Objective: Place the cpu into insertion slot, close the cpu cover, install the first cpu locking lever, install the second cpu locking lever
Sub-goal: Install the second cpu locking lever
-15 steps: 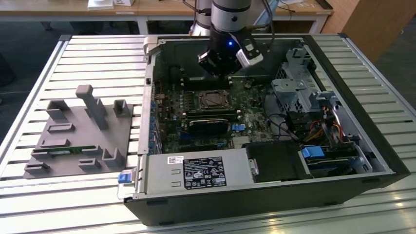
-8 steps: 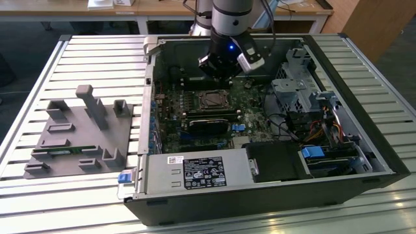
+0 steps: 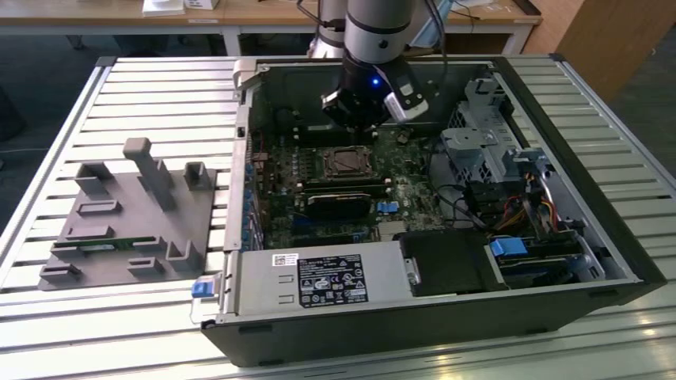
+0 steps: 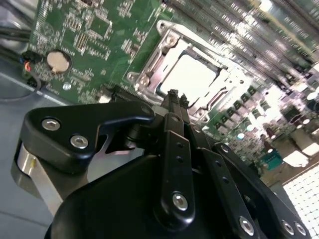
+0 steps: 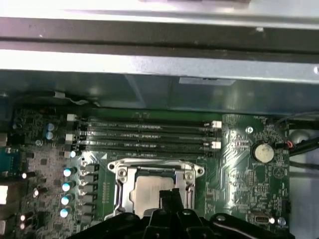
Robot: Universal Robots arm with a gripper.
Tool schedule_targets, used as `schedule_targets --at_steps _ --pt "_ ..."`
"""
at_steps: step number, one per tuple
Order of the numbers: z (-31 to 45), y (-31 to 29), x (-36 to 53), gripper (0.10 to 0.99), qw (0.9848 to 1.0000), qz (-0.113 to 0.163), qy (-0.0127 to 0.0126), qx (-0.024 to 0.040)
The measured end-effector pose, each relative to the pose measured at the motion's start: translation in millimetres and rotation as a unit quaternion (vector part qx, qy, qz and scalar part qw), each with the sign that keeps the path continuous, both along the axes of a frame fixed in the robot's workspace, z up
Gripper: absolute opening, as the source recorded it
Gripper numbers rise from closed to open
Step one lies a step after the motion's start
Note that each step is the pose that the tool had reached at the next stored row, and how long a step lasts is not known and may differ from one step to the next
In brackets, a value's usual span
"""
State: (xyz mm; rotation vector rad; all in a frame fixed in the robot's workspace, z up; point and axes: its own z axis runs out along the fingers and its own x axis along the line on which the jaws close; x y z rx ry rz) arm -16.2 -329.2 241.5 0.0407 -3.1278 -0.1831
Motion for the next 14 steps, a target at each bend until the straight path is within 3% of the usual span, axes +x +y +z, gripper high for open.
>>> schedule_targets --at_steps 8,14 --pt "-0.5 -18.3 0.0 0.106 1.0000 0.000 0.0000 0.0015" --pt "-1.5 -22.2 0.0 0.106 1.0000 0.000 0.0000 0.0014"
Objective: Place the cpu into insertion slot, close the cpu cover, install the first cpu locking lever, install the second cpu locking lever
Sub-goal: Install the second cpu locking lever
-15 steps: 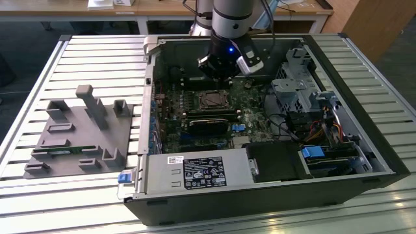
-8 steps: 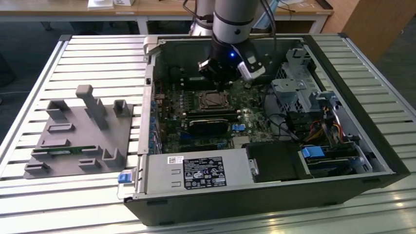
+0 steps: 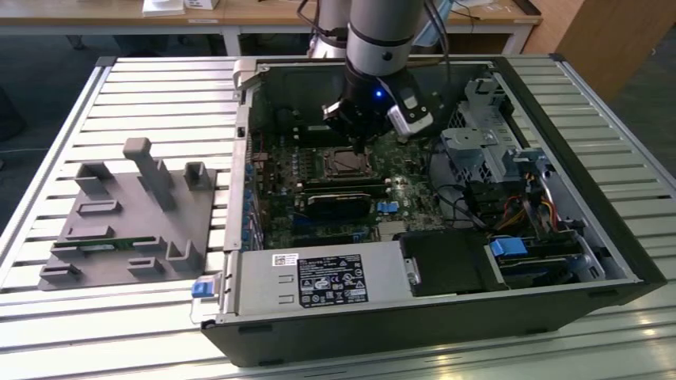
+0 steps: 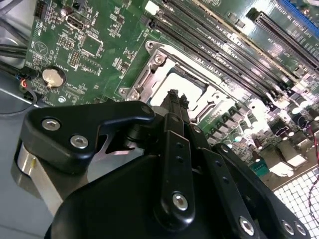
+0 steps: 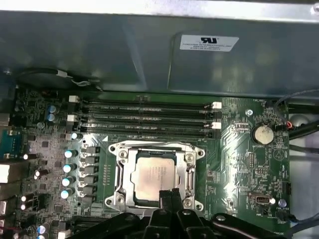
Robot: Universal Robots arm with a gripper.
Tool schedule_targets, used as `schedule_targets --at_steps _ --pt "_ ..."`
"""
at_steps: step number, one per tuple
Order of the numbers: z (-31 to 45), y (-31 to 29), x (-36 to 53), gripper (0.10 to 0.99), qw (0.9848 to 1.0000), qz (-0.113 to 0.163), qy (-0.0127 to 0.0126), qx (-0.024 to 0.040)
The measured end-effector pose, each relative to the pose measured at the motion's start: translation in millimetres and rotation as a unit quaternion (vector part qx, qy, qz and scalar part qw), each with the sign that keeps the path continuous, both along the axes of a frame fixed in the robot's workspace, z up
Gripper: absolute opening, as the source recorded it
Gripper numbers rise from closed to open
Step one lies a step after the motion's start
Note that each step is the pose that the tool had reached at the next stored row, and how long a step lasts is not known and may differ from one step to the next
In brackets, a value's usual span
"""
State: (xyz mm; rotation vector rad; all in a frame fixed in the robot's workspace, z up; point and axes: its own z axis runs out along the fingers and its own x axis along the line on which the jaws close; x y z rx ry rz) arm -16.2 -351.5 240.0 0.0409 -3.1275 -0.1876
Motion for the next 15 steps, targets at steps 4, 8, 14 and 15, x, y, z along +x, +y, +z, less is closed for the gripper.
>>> schedule_targets --at_steps 4,8,14,15 --pt "-1.5 -4.7 0.0 0.106 1.0000 0.000 0.0000 0.0000" --pt "-3.1 -8.0 0.0 0.106 1.0000 0.000 0.0000 0.0001" --pt "-5.1 -11.1 0.0 0.106 1.0000 0.000 0.0000 0.0000" --pt "-5.3 -11.8 0.0 0.106 1.0000 0.000 0.0000 0.0000"
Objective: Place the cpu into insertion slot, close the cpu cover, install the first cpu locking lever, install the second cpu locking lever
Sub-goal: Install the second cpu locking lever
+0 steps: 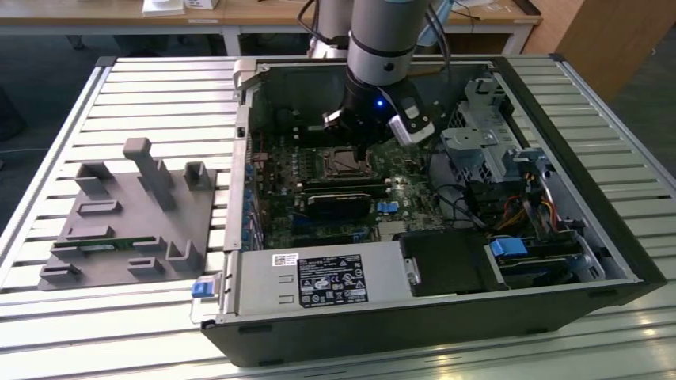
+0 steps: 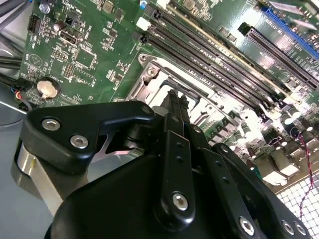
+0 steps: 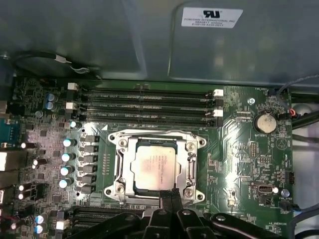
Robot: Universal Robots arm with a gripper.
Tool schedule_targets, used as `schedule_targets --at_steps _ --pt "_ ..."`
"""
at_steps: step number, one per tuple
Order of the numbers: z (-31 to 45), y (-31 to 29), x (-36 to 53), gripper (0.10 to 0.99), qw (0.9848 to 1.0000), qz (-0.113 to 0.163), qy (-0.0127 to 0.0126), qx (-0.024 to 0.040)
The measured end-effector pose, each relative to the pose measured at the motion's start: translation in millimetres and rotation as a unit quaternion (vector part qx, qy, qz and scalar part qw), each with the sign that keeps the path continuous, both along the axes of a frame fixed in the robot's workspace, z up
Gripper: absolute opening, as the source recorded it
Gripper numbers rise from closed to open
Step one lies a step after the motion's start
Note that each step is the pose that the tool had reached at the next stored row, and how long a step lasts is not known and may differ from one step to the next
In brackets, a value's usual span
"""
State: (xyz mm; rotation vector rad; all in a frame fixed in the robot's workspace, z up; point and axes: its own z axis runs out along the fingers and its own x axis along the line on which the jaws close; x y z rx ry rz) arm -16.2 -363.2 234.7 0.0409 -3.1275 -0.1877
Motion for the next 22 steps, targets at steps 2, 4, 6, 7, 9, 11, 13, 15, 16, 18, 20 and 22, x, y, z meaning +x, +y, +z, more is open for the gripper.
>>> schedule_targets --at_steps 2,4,6,7,9,11,13,15,16,18,20,22 --pt "-0.3 -0.7 0.0 0.106 1.0000 0.000 0.0000 0.0001" --pt "-0.3 -1.3 0.0 0.106 1.0000 0.000 0.0000 0.0000" --pt "-0.4 -2.1 0.0 0.106 1.0000 0.000 0.0000 0.0000" --pt "-0.5 -2.5 0.0 0.106 1.0000 0.000 0.0000 0.0000" --pt "-0.5 -3.5 0.0 0.106 1.0000 0.000 0.0000 0.0000" --pt "-0.4 -4.3 0.0 0.106 1.0000 0.000 0.0000 0.0000" --pt "-0.4 -4.9 0.0 0.106 1.0000 0.000 0.0000 0.0000" --pt "-0.4 -5.6 0.0 0.106 1.0000 0.000 0.0000 0.0000" --pt "-0.4 -5.9 0.0 0.106 1.0000 0.000 0.0000 0.0000" --pt "-0.4 -6.6 0.0 0.106 1.0000 0.000 0.0000 0.0000" --pt "-0.5 -7.3 0.0 0.106 1.0000 0.000 0.0000 0.0000" --pt "-0.4 -7.9 0.0 0.106 1.0000 0.000 0.0000 0.0000"
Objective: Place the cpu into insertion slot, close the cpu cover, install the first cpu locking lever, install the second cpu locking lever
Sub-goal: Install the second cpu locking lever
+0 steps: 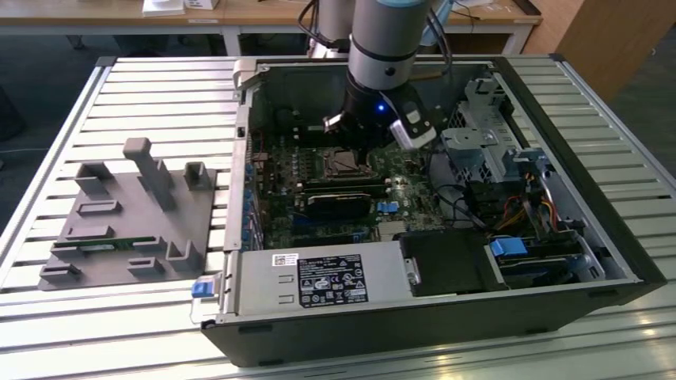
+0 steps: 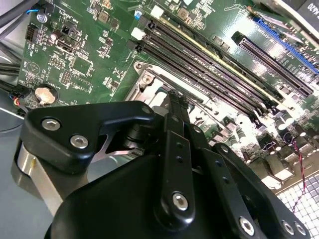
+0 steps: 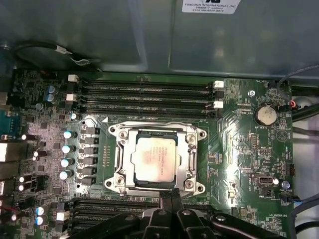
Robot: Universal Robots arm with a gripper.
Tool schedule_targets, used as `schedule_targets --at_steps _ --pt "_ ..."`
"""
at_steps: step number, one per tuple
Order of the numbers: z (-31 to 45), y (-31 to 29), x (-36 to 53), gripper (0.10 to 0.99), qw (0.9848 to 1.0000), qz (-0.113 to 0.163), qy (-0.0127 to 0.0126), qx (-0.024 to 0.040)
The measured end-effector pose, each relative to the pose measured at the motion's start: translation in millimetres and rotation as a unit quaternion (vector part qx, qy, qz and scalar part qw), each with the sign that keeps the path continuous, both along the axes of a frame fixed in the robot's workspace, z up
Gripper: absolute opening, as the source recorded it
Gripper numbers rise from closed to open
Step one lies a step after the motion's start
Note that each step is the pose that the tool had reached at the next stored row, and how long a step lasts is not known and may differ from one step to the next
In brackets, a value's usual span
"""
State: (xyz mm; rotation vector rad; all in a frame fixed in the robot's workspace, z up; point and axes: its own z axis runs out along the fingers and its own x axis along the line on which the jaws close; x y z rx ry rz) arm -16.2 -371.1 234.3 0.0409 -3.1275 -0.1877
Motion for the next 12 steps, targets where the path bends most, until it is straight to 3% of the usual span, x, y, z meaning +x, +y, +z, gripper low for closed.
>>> schedule_targets --at_steps 12 --pt "-0.5 -6.9 -2.1 0.106 1.0000 0.000 0.0000 0.0000"
